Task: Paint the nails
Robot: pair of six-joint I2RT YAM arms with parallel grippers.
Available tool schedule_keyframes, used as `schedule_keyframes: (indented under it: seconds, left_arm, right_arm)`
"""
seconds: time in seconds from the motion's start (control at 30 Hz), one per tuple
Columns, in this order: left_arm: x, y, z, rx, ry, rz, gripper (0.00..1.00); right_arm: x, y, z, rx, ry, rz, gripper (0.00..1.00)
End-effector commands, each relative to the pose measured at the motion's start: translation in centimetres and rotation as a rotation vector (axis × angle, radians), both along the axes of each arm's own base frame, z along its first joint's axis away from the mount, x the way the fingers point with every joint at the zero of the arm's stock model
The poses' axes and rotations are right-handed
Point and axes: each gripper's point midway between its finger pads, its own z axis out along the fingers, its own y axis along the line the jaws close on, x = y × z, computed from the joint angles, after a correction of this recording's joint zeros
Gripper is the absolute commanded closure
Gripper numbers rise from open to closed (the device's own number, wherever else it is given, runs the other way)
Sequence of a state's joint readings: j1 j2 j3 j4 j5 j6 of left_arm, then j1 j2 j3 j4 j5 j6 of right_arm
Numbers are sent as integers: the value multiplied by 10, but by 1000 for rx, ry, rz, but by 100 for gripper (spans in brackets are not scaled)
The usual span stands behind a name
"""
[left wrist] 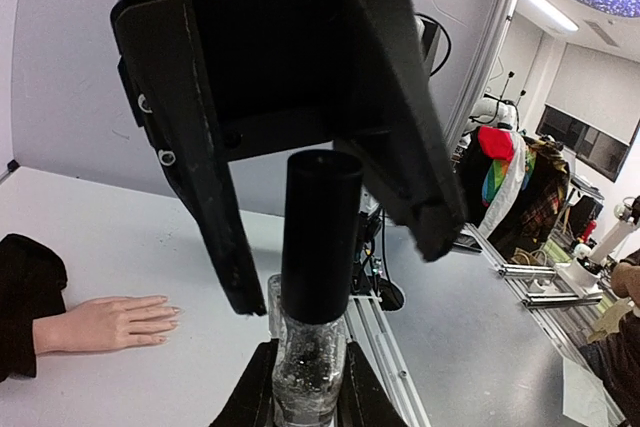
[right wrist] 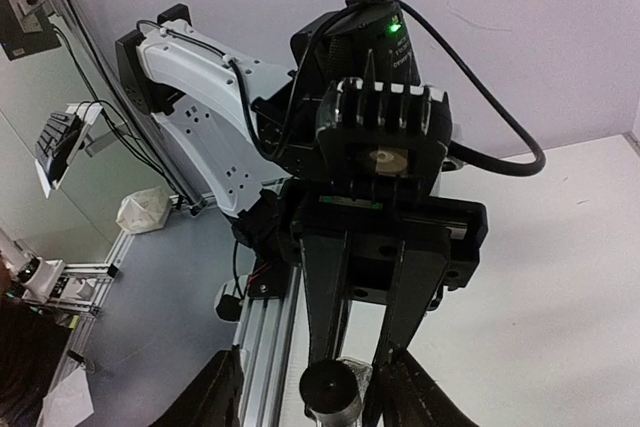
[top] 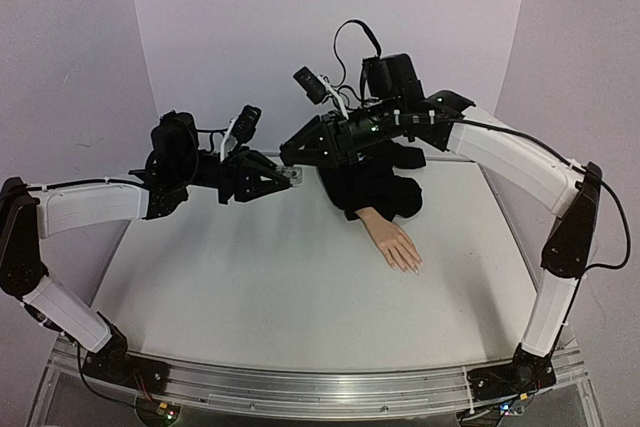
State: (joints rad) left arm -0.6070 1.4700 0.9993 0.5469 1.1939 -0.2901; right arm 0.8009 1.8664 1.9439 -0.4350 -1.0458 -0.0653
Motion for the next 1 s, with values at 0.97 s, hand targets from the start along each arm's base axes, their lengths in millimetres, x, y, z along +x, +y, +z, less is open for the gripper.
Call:
schedule_keyframes:
  seconds: [0.97]
  left_arm:
    - [165, 30, 37, 14, -90, 950, 100]
  right_arm:
    - [99, 11, -100, -263, 24, -1161, 85]
